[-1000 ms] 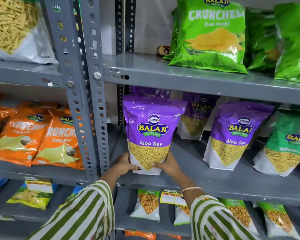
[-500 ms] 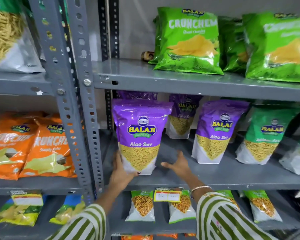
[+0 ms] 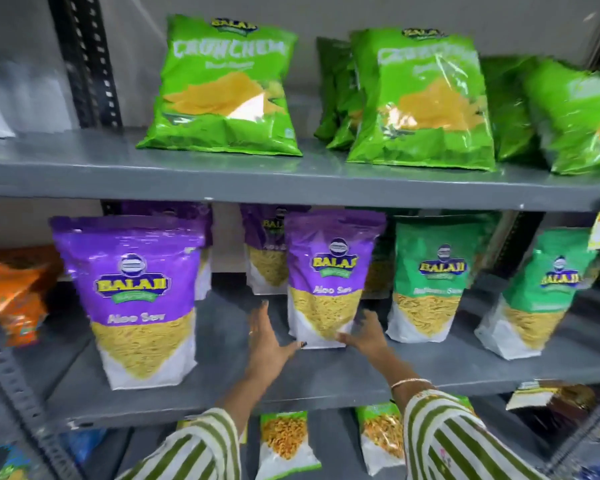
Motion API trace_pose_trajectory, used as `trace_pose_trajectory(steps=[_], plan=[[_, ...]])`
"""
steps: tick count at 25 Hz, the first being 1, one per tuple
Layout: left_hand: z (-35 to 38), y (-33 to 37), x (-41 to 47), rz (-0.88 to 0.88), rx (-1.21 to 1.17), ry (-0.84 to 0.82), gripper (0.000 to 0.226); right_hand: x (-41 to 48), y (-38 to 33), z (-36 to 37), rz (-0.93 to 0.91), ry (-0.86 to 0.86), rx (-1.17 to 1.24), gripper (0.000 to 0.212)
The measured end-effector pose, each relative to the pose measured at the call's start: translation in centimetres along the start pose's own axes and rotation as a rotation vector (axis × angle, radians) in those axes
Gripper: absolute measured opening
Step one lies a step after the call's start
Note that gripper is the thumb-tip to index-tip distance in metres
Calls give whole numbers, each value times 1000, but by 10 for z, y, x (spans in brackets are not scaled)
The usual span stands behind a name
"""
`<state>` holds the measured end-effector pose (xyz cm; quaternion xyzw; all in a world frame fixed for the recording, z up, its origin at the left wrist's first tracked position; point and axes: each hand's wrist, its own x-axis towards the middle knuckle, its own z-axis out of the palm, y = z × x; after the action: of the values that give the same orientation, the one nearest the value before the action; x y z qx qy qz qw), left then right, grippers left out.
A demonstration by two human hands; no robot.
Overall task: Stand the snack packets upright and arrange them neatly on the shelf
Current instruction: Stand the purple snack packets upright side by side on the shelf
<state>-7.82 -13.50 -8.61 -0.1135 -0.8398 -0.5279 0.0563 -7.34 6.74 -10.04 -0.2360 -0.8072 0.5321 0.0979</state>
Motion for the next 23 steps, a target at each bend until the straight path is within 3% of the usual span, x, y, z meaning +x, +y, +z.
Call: trace_pose_trajectory(steps=[2,3,7,9,14,18,23], plan=[[23,7,24,-180,-142,-57,98,5,-9,-10,-64,-90,49,71],[29,8,32,-240,-146,-95,92,11,-10,-10,-85,-133,50,70],[46,11,39,-365,-130,-85,69,60,26,7,-103,-269,34,110],[40,5,35,-386,-141,-46,63,50,18,9,-99,-302,45,109],[-2,-14,20,-388,-103,-27,80,-8,-20,19,-82,-387,66,101],[-27,-39,11,-415,-95,-28,65,-37,-29,39,-105,-380,85,101],[-23,-82,15,-442,-8,-38,82,-59,-38,41,-119,-354,148,110]])
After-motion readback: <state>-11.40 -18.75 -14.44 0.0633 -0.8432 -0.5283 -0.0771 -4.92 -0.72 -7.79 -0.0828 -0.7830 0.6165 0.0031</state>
